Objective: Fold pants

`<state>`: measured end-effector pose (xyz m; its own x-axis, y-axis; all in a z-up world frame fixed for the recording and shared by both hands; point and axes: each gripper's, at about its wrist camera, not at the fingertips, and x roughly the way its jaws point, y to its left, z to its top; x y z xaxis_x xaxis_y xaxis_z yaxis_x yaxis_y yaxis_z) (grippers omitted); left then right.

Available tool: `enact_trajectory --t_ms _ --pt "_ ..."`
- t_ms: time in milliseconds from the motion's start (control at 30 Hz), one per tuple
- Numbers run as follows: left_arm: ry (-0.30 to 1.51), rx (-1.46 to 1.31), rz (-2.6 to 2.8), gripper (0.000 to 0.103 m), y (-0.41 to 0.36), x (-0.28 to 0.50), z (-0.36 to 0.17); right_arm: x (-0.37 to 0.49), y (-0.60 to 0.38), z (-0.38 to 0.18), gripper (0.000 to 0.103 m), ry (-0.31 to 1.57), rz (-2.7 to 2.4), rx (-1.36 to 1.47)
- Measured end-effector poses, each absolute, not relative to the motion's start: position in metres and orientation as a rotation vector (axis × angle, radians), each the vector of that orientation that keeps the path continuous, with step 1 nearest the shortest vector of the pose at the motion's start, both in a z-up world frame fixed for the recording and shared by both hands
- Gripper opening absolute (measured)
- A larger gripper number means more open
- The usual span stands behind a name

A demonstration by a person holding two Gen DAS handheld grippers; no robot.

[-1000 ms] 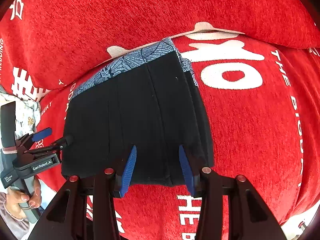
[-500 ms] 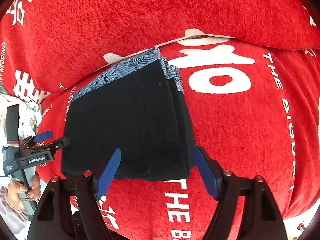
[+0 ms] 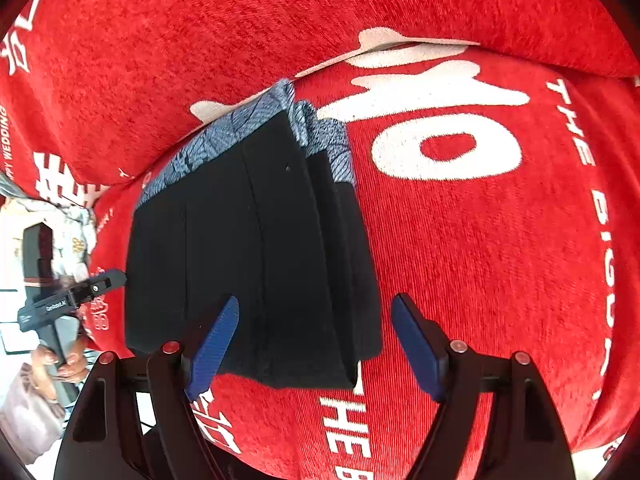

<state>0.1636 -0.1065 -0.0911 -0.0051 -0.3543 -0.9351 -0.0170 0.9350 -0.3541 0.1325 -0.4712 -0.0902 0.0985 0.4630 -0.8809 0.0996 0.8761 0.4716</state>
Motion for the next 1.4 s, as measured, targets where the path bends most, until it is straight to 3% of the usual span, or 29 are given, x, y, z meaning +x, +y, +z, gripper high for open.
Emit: enact_trajectory --t_ms 133,533,700,800,1133,1400 --pt "1.589 -0.412 -0.360 0.103 -0.110 0.168 -0.111 0.147 -0.481 -0.109 0.081 1.484 0.349 0.556" --pt "1.547 -0.424 -0.420 0.102 -0.157 0.183 -0.134 0.180 -0.474 -0.155 0.081 1.556 0.497 0.710" --pt "1.484 -0.420 -0.397 0.075 -0.153 0.178 -0.113 0.174 -0.477 -0.143 0.052 1.532 0.506 0.770" --pt "1.466 -0.423 -0.422 0.068 -0.145 0.172 -0.099 0.172 -0.478 -0.129 0.048 1.513 0.523 0.781" --pt "1.418 -0.353 -0.416 0.068 -0.093 0.137 -0.047 0.136 -0.437 -0.081 0.046 1.463 0.608 0.857" --pt "1.458 -0.336 -0.315 0.068 -0.033 0.099 -0.052 0.103 -0.367 -0.091 0.046 1.501 0.644 0.847"
